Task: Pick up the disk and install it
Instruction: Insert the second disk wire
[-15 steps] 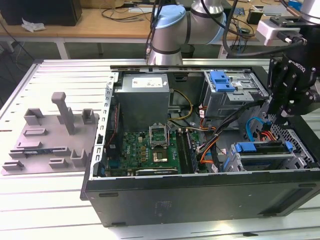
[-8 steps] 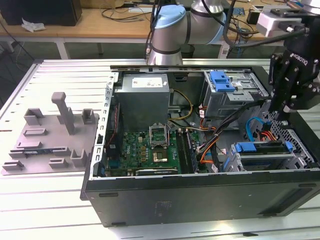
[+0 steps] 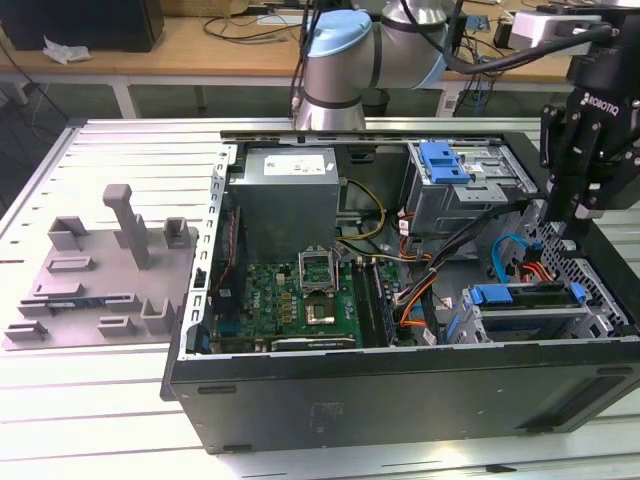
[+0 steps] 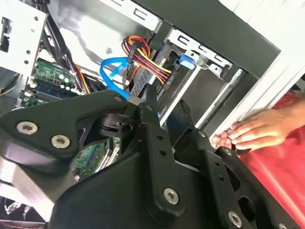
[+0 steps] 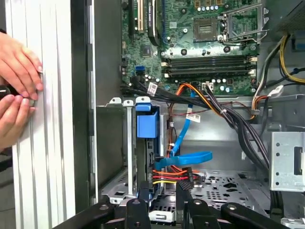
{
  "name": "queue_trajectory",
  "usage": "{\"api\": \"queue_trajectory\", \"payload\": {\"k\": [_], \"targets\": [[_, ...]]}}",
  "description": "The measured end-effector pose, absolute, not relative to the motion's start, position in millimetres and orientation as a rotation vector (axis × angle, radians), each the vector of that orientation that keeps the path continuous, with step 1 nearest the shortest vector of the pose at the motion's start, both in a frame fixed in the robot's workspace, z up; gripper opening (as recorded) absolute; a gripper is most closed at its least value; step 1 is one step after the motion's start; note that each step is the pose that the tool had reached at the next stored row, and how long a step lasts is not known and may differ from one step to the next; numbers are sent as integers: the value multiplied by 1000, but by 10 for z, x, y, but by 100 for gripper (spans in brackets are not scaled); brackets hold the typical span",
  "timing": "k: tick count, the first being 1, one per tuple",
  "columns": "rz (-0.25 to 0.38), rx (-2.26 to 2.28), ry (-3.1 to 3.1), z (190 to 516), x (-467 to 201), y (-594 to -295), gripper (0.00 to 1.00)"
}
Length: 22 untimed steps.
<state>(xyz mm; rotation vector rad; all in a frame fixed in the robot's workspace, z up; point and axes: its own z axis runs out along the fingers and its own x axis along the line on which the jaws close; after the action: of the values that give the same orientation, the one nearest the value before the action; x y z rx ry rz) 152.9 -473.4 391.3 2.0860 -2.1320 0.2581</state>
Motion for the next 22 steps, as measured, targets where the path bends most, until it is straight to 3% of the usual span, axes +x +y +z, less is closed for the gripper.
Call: {"api": "queue_trajectory", "payload": {"k": [13, 22], "targets": [[269, 2078, -2131, 3852, 1376, -4727, 36], [237, 2068, -2116, 3842, 1433, -4735, 36]]}}
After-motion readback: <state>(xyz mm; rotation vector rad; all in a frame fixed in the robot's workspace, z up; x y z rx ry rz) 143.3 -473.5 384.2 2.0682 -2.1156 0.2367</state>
